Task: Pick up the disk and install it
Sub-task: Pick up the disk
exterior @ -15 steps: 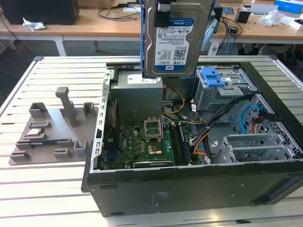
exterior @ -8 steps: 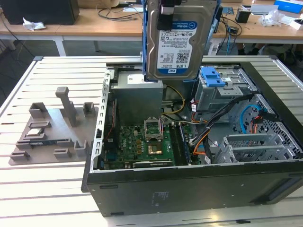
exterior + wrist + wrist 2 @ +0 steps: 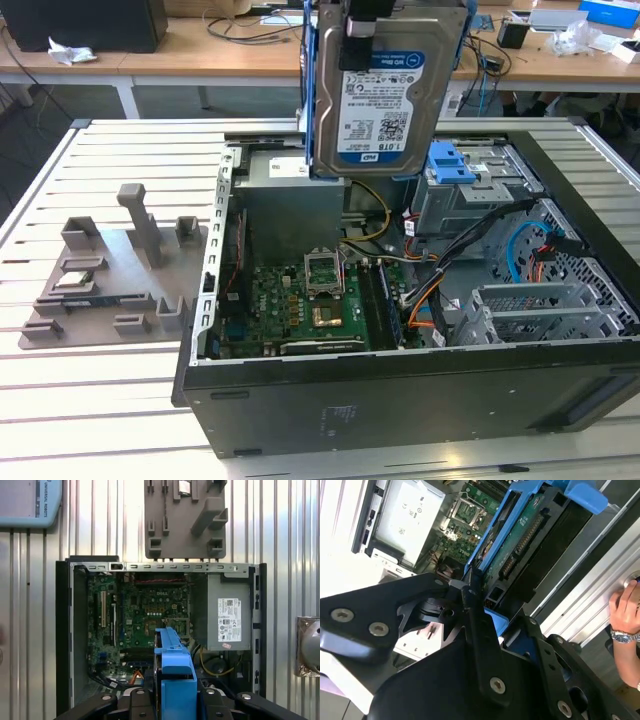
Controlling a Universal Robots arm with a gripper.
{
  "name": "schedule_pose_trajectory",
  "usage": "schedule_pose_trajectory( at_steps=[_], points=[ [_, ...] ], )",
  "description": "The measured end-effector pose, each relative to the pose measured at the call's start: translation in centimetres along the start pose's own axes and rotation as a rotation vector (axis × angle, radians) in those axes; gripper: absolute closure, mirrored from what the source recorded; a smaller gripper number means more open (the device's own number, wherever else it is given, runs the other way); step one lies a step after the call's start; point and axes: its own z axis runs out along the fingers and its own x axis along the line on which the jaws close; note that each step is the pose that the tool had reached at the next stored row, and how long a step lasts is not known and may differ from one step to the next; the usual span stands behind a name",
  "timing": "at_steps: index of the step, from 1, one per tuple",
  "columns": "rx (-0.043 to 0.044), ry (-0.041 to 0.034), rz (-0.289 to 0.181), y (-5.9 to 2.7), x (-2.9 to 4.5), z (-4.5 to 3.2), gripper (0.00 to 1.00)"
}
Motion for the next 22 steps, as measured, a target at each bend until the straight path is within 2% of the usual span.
schedule_pose_trajectory(
  at_steps=[4,6,9,17,22],
  points=[
    [0.0,-0.0001,0.0,-0.14,0.51,0.0,0.63],
    [0.0,-0.0001,0.0,-0.28,1.08,0.0,0.63],
    [0.0,0.0,0.0,-0.45,1.57,-0.01,0.63],
    [0.0,-0.0001,0.0,-0.87,2.58,0.0,0.63],
    [-0.0001,-0.0002,0.0,-1.35,4.49,0.02,0.63]
  ],
)
